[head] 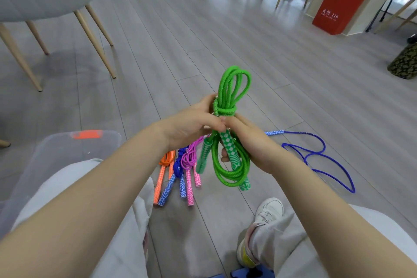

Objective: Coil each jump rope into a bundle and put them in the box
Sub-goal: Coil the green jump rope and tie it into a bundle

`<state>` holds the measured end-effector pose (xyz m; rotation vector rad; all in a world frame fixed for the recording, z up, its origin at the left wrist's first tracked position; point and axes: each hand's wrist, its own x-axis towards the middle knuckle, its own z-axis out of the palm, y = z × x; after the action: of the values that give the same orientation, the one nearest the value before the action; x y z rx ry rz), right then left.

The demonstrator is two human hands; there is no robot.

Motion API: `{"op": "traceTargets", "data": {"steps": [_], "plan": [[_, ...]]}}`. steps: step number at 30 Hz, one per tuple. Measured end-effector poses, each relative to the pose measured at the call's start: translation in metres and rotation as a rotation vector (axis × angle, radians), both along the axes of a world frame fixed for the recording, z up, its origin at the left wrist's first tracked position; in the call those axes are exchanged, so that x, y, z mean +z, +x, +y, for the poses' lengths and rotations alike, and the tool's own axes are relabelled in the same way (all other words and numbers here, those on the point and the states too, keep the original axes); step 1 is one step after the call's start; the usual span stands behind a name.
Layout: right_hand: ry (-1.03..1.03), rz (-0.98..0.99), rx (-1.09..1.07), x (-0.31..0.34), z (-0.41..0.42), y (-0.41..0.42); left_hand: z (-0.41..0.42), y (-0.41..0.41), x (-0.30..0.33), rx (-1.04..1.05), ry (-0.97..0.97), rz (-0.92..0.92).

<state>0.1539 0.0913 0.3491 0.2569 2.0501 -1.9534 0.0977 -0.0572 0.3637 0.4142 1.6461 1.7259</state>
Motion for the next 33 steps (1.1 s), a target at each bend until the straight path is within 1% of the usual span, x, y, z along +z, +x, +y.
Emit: {"op": "traceTargets", "data": {"steps": [1, 2, 3, 7, 9, 10, 12, 15, 17, 19, 20, 24, 26, 29, 33], "plan": [[0.031, 0.009, 0.029, 0.000, 0.000, 0.000, -0.001, -0.001, 0.003, -0.022, 0.092, -0.037], [0.070, 0.026, 0.058, -0.001, 0.000, 0.001, -0.001, -0.001, 0.005, -0.031, 0.130, -0.036], [0.105, 0.036, 0.084, -0.001, -0.001, 0.002, -0.001, -0.001, 0.007, -0.015, 0.126, -0.004], [0.247, 0.042, 0.164, -0.003, -0.007, 0.008, 0.006, 0.005, 0.000, 0.196, -0.061, 0.218], [0.261, 0.007, 0.145, -0.005, -0.007, 0.008, 0.006, 0.004, -0.004, 0.304, -0.122, 0.277], [0.251, -0.002, 0.132, -0.005, -0.006, 0.007, 0.005, 0.001, -0.004, 0.351, -0.121, 0.284], [0.182, 0.004, 0.108, -0.004, -0.002, 0.003, 0.003, -0.004, 0.001, 0.439, -0.016, 0.234], [0.022, 0.006, 0.084, 0.000, 0.001, 0.001, -0.001, -0.011, 0.007, 0.546, 0.201, 0.072], [0.027, 0.035, 0.067, 0.000, 0.002, -0.002, -0.004, -0.016, 0.007, 0.592, 0.281, -0.011], [0.081, 0.061, 0.028, -0.002, 0.004, -0.005, -0.008, -0.020, 0.007, 0.628, 0.314, -0.070], [0.149, 0.098, 0.016, -0.003, 0.007, -0.007, -0.009, -0.022, 0.007, 0.651, 0.321, -0.091], [0.559, 0.327, 0.046, -0.006, 0.016, -0.008, -0.013, -0.030, 0.006, 0.713, 0.339, -0.123], [0.695, 0.397, 0.091, -0.006, 0.017, -0.005, -0.014, -0.033, 0.007, 0.749, 0.388, -0.168], [0.684, 0.381, 0.153, -0.004, 0.016, -0.001, -0.015, -0.037, 0.009, 0.831, 0.464, -0.240], [0.696, 0.406, 0.122, -0.006, 0.016, -0.002, -0.024, -0.051, 0.009, 0.911, 0.540, -0.314]]}}
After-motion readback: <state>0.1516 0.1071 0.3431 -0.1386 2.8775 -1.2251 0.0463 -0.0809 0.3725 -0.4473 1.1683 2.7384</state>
